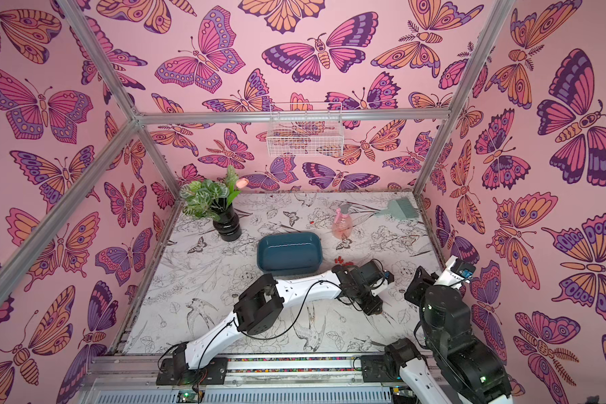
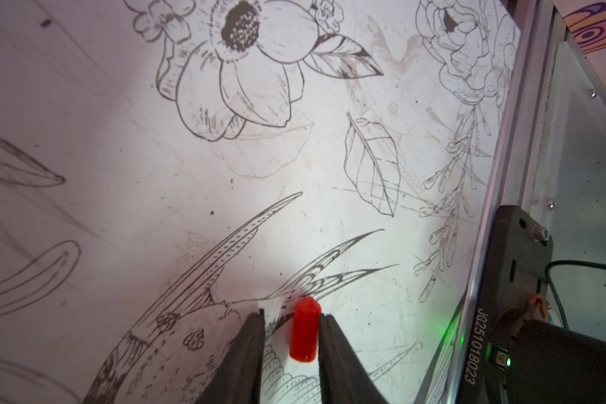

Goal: Take the screw protection sleeves out of the storage box
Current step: Move the screw protection sleeve to the center of the board.

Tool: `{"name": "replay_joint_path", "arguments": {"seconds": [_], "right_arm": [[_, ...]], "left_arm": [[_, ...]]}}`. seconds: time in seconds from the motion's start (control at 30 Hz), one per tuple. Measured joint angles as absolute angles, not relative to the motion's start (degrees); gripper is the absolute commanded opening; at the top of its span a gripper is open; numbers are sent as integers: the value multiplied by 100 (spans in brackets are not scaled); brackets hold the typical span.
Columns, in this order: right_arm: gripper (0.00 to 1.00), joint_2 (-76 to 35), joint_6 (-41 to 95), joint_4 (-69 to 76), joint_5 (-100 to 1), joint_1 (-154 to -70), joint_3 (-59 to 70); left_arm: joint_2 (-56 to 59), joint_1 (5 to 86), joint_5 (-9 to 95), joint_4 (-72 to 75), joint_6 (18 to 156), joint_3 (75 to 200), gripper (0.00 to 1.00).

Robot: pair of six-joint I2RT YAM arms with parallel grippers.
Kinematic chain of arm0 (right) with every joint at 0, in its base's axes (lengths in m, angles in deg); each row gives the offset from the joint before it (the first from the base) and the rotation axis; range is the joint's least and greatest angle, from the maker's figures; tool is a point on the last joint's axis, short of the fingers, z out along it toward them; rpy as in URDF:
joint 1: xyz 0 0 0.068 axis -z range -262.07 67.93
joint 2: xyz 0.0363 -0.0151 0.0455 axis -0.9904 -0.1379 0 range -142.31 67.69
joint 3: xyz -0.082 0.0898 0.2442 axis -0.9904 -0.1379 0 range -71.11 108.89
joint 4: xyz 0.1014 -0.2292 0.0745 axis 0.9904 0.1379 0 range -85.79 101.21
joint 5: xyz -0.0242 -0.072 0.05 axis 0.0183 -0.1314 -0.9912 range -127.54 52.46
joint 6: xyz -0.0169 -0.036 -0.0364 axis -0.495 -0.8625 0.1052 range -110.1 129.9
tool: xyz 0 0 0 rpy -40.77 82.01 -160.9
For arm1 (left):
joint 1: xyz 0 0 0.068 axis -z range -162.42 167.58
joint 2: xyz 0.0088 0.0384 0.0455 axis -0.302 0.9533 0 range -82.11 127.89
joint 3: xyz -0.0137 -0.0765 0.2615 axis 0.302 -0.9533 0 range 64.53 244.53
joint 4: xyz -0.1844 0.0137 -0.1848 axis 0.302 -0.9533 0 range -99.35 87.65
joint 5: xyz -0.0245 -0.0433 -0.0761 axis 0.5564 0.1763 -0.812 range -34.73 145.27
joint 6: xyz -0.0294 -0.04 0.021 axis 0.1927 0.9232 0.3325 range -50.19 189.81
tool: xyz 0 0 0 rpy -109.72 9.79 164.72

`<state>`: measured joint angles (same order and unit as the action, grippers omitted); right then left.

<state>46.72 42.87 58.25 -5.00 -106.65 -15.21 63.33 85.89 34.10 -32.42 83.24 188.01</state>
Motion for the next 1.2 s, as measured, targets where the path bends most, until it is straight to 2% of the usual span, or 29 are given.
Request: {"name": "replay_joint_path", "arguments": {"seconds": [0.4,1.2], "right_arm": [[42,4672,4287,5825,-500,-10665,-1523],[43,4829,4287,5869,-498,-10665,-1547]], "left_arm": [[6613,8651,3430,-3591,8173,19345,30],[6681,8749,3911,-3720,7981,19494,7]]}}
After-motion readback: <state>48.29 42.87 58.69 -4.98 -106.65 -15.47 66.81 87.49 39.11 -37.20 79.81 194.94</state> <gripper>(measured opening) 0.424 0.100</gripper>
